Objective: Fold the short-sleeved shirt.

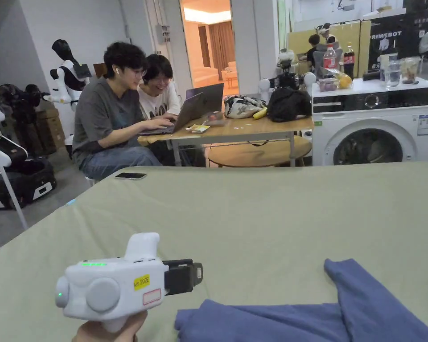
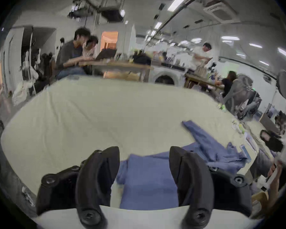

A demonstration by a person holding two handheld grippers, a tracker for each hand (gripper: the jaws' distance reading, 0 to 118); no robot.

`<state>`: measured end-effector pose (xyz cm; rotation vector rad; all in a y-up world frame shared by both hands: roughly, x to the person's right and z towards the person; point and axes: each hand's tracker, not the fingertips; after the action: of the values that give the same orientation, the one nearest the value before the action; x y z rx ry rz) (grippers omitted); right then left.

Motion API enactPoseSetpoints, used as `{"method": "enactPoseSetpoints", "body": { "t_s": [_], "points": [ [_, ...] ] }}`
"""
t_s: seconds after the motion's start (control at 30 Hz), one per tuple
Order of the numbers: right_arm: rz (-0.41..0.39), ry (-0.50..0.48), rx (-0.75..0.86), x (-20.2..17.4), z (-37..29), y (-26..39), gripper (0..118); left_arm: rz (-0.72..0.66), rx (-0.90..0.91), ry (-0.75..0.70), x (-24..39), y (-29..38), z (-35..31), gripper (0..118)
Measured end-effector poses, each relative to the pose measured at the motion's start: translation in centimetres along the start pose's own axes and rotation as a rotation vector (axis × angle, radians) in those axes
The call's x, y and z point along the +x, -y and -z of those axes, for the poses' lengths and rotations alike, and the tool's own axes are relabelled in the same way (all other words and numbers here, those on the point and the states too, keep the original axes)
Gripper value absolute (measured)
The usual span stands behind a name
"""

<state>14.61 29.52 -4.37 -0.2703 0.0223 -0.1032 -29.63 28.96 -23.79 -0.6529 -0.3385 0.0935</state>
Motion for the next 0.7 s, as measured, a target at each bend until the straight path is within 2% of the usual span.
{"method": "enactPoseSetpoints", "body": {
  "t_s": [0.07,0.17,0.23,0.3,0.37,0.4,0.5,0.57,0.63,0.7],
  "points": [
    [0.012,0.011,-0.017,0.7,0.2,0.5,0,-0.050,-0.102,-0.034,-1.7,0.5,3.2,62],
    [0.030,0.029,-0.049,1.7,0.3,1.2,0,-0.204,-0.210,-0.026,-4.5,1.7,7.4,61],
    [0.038,0.050,-0.063,2.5,0.2,1.6,0,-0.271,-0.235,-0.041,-5.4,2.4,9.4,54],
    [0.045,0.072,-0.078,3.2,0.3,1.9,0,-0.244,-0.244,-0.051,-5.4,2.7,10.8,48],
    [0.063,0.090,-0.093,3.8,0.5,2.2,0,-0.226,-0.306,-0.112,-5.3,3.2,12.5,48],
    [0.070,0.091,-0.096,4.0,0.4,2.3,0,-0.243,-0.318,-0.098,-5.4,3.5,13.3,46],
    [0.066,0.106,-0.106,4.3,0.3,2.5,0,-0.213,-0.296,-0.125,-4.7,3.7,13.6,22],
    [0.058,0.120,-0.114,4.6,0.2,2.7,0,-0.103,-0.330,-0.142,-4.3,3.5,14.1,12],
    [0.067,0.129,-0.125,5.0,0.1,2.9,0,-0.119,-0.335,-0.138,-4.1,3.5,14.5,10],
    [0.094,0.149,-0.135,5.3,-0.6,3.1,0,-0.145,-0.329,-0.135,-4.0,3.7,14.7,3]
  ]
}}
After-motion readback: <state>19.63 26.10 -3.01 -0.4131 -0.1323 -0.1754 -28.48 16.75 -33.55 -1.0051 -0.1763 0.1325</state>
